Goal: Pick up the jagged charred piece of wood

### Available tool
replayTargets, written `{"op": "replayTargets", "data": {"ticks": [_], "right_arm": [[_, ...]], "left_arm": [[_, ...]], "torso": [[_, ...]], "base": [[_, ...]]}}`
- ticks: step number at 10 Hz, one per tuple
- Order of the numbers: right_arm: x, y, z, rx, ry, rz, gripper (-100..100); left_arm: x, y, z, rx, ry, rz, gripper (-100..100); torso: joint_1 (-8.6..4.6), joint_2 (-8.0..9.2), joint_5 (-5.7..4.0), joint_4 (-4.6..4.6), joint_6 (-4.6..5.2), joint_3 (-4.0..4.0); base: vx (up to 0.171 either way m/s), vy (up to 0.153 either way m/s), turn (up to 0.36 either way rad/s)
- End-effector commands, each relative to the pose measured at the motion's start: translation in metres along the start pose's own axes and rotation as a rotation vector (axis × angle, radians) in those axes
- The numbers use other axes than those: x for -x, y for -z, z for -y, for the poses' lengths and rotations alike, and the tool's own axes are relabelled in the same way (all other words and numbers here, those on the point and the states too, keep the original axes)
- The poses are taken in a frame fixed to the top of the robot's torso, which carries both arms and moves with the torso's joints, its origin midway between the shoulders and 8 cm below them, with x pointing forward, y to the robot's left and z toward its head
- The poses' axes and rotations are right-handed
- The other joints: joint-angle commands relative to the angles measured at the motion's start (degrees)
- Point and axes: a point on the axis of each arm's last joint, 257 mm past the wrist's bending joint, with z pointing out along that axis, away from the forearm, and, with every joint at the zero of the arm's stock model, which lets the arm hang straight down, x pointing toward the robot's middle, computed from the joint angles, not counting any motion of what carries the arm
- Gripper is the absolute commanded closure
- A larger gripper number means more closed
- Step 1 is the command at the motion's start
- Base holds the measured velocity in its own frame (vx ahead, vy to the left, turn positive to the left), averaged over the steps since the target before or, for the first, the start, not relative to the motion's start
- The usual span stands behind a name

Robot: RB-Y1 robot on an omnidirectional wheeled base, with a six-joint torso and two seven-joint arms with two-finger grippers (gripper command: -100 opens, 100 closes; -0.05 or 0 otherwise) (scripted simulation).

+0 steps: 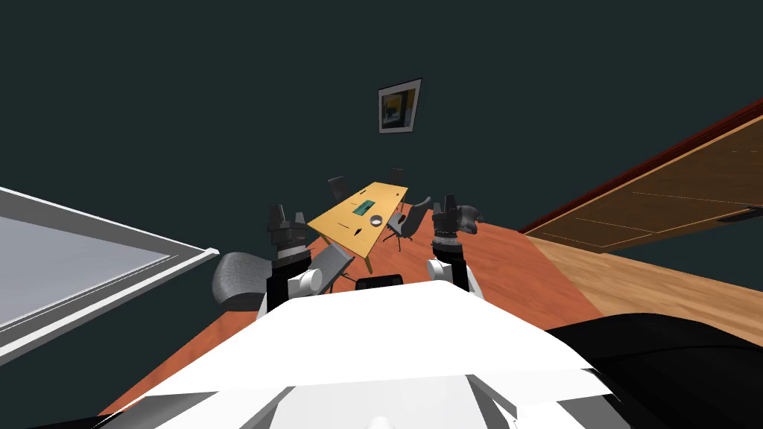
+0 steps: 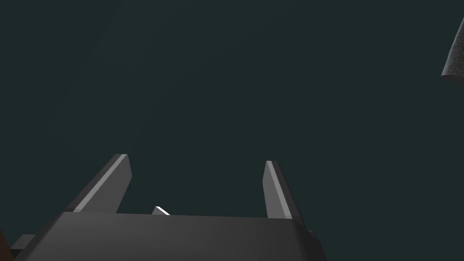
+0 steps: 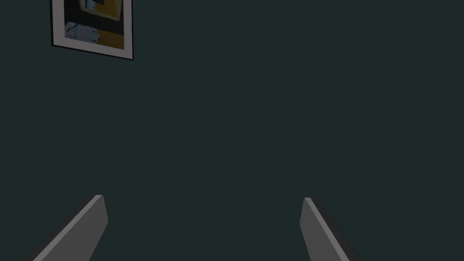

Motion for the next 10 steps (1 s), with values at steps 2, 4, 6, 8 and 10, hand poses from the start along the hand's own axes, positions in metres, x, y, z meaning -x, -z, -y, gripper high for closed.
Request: {"op": "replayTargets", "data": {"ticks": [2, 4, 6, 8, 10], "right_arm": [[0.000, 0.000, 0.000, 0.000, 0.000, 0.000, 0], [0.000, 0.000, 0.000, 0.000, 0.000, 0.000, 0], [0.000, 0.000, 0.000, 0.000, 0.000, 0.000, 0], [0.000, 0.000, 0.000, 0.000, 0.000, 0.000, 0], [0.000, 0.000, 0.000, 0.000, 0.000, 0.000, 0]], "left_arm": [[-0.003, -0.001, -0.014, 0.036, -0.011, -0.044, -100], [-0.003, -0.002, -0.036, 0.092, -0.016, -0.080, -100], [-0.002, -0.002, -0.049, 0.128, -0.016, -0.094, -100], [0.005, -0.001, -0.079, 0.205, -0.011, -0.110, -100], [0.010, 0.001, -0.099, 0.265, -0.007, -0.112, -100]], "torso": [[0.02, 0.02, 0.00, 0.00, 0.01, 0.01], [0.03, 0.09, 0.01, 0.02, 0.01, 0.05], [0.02, 0.12, 0.01, 0.03, 0.01, 0.07], [0.02, 0.12, 0.01, 0.02, 0.01, 0.07], [0.01, 0.11, 0.00, 0.02, -0.01, 0.06]], "base": [[-0.013, 0.001, -0.040], [-0.033, 0.002, -0.067], [-0.031, -0.001, -0.045], [-0.035, -0.001, -0.092], [-0.027, -0.002, -0.055]]}}
